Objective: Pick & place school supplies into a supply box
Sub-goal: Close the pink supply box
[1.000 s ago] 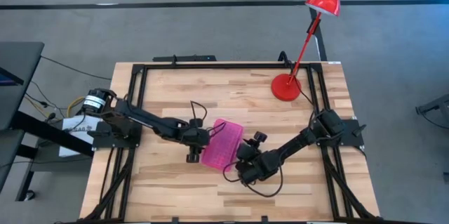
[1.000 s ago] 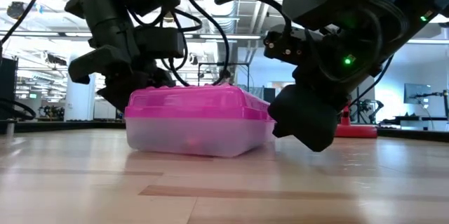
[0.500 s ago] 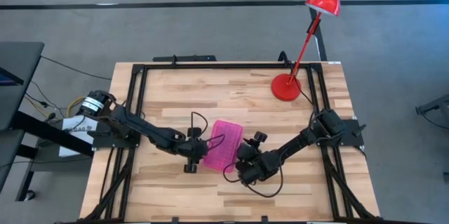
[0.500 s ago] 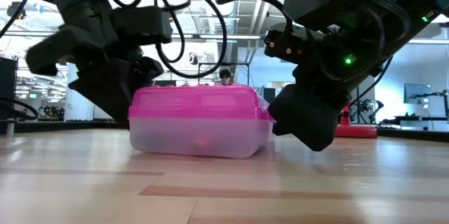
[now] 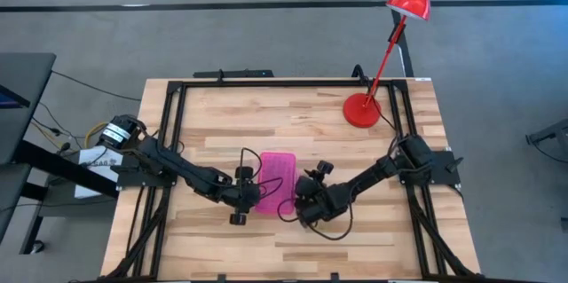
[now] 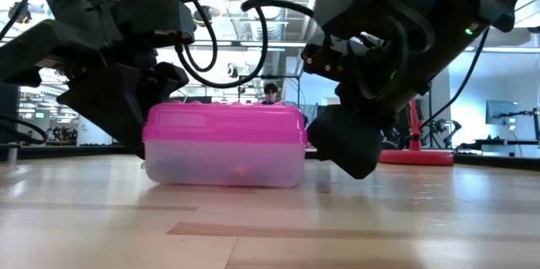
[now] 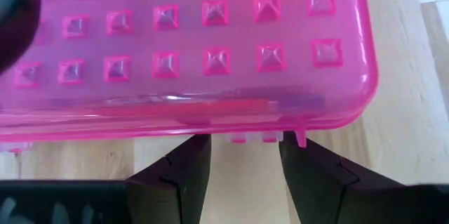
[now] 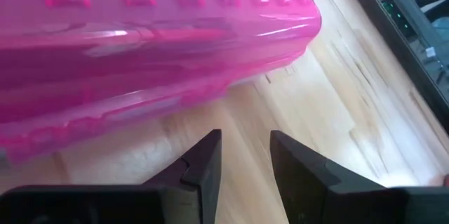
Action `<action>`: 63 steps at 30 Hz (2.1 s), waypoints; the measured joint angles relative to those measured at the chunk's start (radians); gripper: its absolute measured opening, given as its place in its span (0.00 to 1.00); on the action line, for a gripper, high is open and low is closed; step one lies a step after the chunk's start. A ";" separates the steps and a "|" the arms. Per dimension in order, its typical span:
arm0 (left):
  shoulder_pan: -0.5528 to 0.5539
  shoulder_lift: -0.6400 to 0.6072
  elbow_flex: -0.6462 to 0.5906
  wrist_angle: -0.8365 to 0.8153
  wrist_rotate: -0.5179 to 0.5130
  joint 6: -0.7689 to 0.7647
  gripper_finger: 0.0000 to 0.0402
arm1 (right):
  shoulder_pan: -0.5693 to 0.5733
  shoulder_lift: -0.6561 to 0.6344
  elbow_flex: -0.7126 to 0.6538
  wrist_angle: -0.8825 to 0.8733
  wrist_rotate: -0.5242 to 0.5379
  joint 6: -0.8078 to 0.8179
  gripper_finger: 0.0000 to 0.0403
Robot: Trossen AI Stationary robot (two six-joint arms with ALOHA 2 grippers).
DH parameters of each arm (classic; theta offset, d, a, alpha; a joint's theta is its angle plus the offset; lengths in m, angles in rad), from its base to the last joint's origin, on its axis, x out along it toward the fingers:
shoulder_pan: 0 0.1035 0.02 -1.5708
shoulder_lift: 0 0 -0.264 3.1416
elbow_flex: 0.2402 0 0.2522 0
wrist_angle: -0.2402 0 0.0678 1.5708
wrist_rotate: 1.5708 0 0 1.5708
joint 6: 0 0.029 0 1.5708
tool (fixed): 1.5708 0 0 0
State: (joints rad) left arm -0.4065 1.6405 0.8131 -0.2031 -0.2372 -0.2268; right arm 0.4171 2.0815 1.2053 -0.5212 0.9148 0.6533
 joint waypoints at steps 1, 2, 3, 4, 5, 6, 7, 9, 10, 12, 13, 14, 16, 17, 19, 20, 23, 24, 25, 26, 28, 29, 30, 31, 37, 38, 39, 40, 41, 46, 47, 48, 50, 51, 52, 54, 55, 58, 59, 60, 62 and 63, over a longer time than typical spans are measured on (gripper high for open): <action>0.000 0.000 0.000 0.000 -0.003 0.000 0.42 | -0.002 0.000 0.000 -0.002 0.000 0.000 0.29; 0.000 0.000 0.000 0.000 -0.006 0.001 0.42 | -0.006 0.000 0.000 -0.003 0.000 0.000 0.29; 0.000 0.000 0.000 0.000 -0.009 0.003 0.42 | -0.008 0.000 0.000 -0.006 0.000 0.000 0.29; 0.001 0.000 0.000 0.001 -0.014 0.007 0.42 | -0.010 0.000 0.000 -0.010 0.000 0.000 0.29; 0.002 0.000 -0.001 0.002 -0.021 0.012 0.42 | -0.011 0.000 0.000 -0.018 0.000 0.001 0.29; 0.003 0.000 -0.001 0.003 -0.032 0.015 0.42 | -0.012 0.000 0.000 -0.028 0.001 0.002 0.29; 0.003 0.000 -0.001 0.004 -0.041 0.018 0.42 | -0.012 0.000 0.000 -0.037 0.001 0.006 0.29; 0.003 0.000 -0.001 0.012 -0.056 0.025 0.42 | -0.012 0.000 0.000 -0.065 0.001 0.029 0.29; 0.003 0.000 -0.001 0.018 -0.061 0.031 0.42 | -0.011 0.000 0.000 -0.082 0.000 0.041 0.29; 0.003 0.000 -0.001 0.032 -0.067 0.039 0.42 | -0.003 0.000 0.000 -0.118 0.003 0.072 0.29; 0.005 0.000 -0.001 0.042 -0.067 0.044 0.42 | 0.000 0.000 0.000 -0.134 0.004 0.085 0.29; 0.006 0.000 -0.001 0.052 -0.067 0.050 0.42 | 0.001 0.000 0.000 -0.147 0.003 0.096 0.29; 0.010 0.000 0.000 0.066 -0.065 0.058 0.42 | 0.002 0.000 0.000 -0.163 0.003 0.109 0.29; 0.013 0.000 0.000 0.067 -0.064 0.058 0.42 | 0.002 0.000 0.000 -0.167 0.002 0.111 0.29; 0.019 0.000 0.000 0.066 -0.061 0.060 0.42 | 0.002 0.000 0.000 -0.167 0.003 0.113 0.29; 0.022 0.000 0.000 0.066 -0.057 0.061 0.42 | 0.002 0.000 0.000 -0.167 0.003 0.113 0.29; 0.029 0.000 0.000 0.067 -0.037 0.061 0.42 | 0.002 0.000 0.000 -0.167 0.003 0.113 0.29; 0.030 0.000 0.000 0.069 -0.034 0.061 0.42 | 0.002 0.000 0.000 -0.167 0.003 0.113 0.29; 0.030 0.000 0.000 0.071 -0.033 0.061 0.42 | 0.002 0.000 0.000 -0.167 0.003 0.113 0.29; 0.030 0.000 0.000 0.072 -0.033 0.061 0.42 | 0.002 0.000 0.000 -0.168 0.003 0.113 0.29; 0.030 0.000 0.000 0.078 -0.033 0.064 0.42 | 0.002 0.000 0.000 -0.170 0.004 0.113 0.29; 0.030 0.000 0.000 0.079 -0.033 0.064 0.42 | 0.002 0.000 0.000 -0.171 0.004 0.113 0.29; 0.030 0.000 0.000 0.079 -0.032 0.064 0.42 | 0.001 0.000 0.000 -0.171 0.004 0.113 0.29; 0.030 0.000 0.000 0.079 -0.032 0.064 0.42 | 0.001 0.000 0.000 -0.172 0.004 0.114 0.29; 0.030 0.000 0.000 0.087 -0.033 0.064 0.42 | 0.000 0.000 0.000 -0.205 0.026 0.139 0.29; 0.030 0.000 0.000 0.088 -0.033 0.064 0.42 | 0.000 0.000 0.000 -0.213 0.027 0.146 0.29; 0.031 0.000 0.000 0.090 -0.033 0.064 0.42 | 0.000 0.000 0.000 -0.222 0.027 0.157 0.29; 0.031 0.000 0.000 0.091 -0.033 0.064 0.42 | -0.001 0.000 0.000 -0.230 0.029 0.163 0.29; 0.031 0.000 0.000 0.091 -0.033 0.064 0.42 | -0.001 0.000 0.000 -0.235 0.030 0.167 0.29; 0.032 0.000 0.000 0.092 -0.032 0.064 0.42 | -0.001 0.000 0.000 -0.237 0.036 0.169 0.29; 0.032 0.000 0.000 0.092 -0.032 0.064 0.42 | -0.001 0.000 0.000 -0.237 0.040 0.170 0.29; 0.032 0.000 0.000 0.091 -0.032 0.064 0.42 | -0.001 0.000 0.000 -0.238 0.044 0.173 0.29; 0.032 0.000 0.000 0.089 -0.032 0.064 0.42 | -0.001 0.000 0.000 -0.242 0.051 0.182 0.29; 0.032 0.000 0.000 0.087 -0.032 0.064 0.42 | -0.001 0.000 0.000 -0.246 0.052 0.186 0.29; 0.032 0.000 0.000 0.086 -0.032 0.064 0.42 | -0.001 0.000 0.000 -0.249 0.052 0.188 0.29; 0.032 0.000 0.000 0.083 -0.032 0.064 0.42 | 0.001 0.000 0.000 -0.249 0.053 0.189 0.29; 0.032 0.000 0.000 0.081 -0.032 0.064 0.42 | 0.001 0.000 0.001 -0.249 0.054 0.191 0.29; 0.032 0.000 0.002 0.072 -0.033 0.064 0.42 | 0.002 -0.004 0.001 -0.249 0.052 0.192 0.29; 0.032 0.000 0.002 0.068 -0.033 0.063 0.42 | 0.003 -0.007 0.001 -0.249 0.052 0.195 0.29; 0.032 0.000 0.002 0.063 -0.033 0.062 0.42 | 0.006 -0.010 0.002 -0.249 0.052 0.199 0.29; 0.032 0.000 0.002 0.060 -0.033 0.059 0.42 | 0.010 -0.018 0.002 -0.254 0.052 0.202 0.29; 0.032 0.000 0.002 0.063 -0.033 0.056 0.42 | 0.015 -0.026 0.002 -0.257 0.052 0.202 0.29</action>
State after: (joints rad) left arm -0.3748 1.6405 0.8154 -0.1405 -0.2705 -0.1704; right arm 0.4317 2.0554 1.2068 -0.7783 0.9665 0.8551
